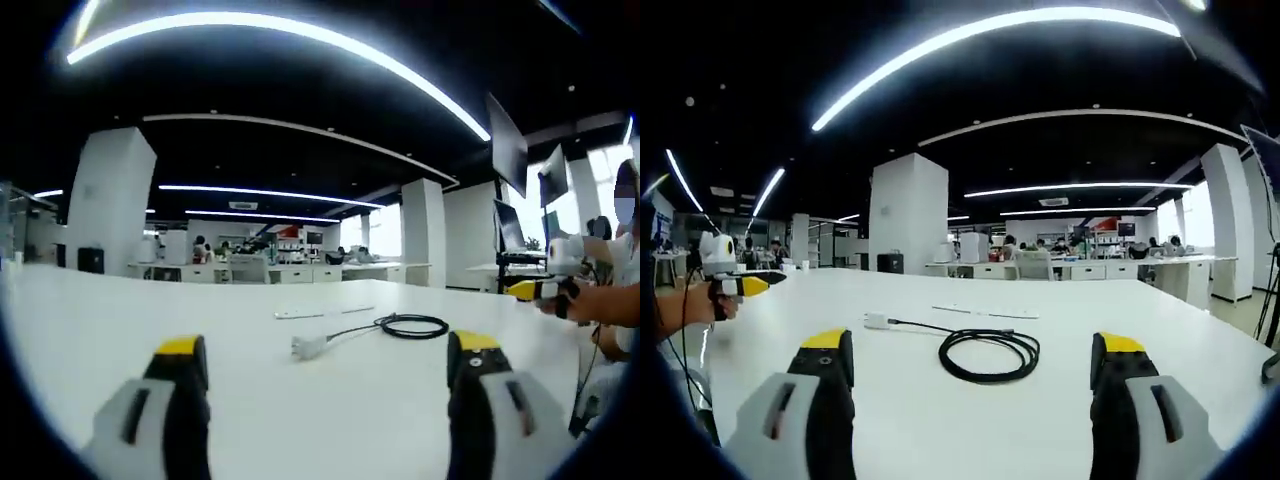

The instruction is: Plug the desk Type‑C cable into the charger adapter.

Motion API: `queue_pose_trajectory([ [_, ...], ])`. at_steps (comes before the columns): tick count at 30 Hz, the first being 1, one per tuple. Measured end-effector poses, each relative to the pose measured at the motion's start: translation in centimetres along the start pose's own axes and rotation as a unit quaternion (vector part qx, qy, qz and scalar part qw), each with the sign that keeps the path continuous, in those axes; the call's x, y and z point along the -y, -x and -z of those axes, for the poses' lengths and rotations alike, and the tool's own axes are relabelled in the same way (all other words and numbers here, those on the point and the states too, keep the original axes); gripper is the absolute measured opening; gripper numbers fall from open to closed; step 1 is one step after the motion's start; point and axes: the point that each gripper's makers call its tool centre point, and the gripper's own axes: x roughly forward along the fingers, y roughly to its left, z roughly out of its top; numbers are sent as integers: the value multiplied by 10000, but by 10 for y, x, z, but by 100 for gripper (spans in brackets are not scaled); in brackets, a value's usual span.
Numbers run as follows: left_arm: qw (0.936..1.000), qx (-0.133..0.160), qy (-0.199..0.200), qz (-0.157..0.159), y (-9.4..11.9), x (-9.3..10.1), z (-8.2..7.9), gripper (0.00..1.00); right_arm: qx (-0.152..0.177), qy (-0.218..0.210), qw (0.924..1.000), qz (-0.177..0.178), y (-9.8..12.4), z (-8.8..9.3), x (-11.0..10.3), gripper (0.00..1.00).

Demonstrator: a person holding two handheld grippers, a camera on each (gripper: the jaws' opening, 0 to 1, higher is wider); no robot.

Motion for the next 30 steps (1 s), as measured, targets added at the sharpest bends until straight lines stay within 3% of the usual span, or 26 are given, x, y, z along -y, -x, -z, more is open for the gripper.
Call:
queue_pose_trajectory([
  [11,9999,92,-25,-77,44,12,-3,100,151,76,9998,47,45,-4,-32,100],
  [30,9999,69,2,-85,56,15,1,100,130,-104,9996,213,71,5,-38,100],
])
